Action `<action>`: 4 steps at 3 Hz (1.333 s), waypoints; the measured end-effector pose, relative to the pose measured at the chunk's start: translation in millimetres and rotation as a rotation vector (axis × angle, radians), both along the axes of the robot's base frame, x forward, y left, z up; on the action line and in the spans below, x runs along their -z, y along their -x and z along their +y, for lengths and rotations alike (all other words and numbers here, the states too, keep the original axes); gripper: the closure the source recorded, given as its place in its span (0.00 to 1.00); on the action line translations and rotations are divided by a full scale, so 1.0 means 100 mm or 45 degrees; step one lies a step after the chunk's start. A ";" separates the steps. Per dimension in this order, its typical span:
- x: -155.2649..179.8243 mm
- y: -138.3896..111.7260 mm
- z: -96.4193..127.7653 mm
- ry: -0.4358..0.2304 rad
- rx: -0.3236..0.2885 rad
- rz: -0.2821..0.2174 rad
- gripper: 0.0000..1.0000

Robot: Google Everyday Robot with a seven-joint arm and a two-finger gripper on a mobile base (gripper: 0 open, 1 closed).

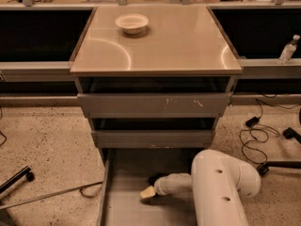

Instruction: Pick rxbar chocolate from bottom drawer and place on counter

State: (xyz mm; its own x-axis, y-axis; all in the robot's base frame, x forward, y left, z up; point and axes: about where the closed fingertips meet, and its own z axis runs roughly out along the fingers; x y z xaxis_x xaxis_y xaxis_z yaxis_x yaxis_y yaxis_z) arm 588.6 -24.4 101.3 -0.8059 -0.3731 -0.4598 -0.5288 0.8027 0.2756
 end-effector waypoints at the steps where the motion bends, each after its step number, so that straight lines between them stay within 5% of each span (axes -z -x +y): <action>1: 0.01 0.02 -0.02 0.010 -0.001 0.012 0.00; 4: 0.01 0.02 -0.02 0.010 -0.001 0.012 0.66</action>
Offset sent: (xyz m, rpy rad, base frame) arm -0.0019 -0.0021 -0.0016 -0.0081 0.0096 0.0008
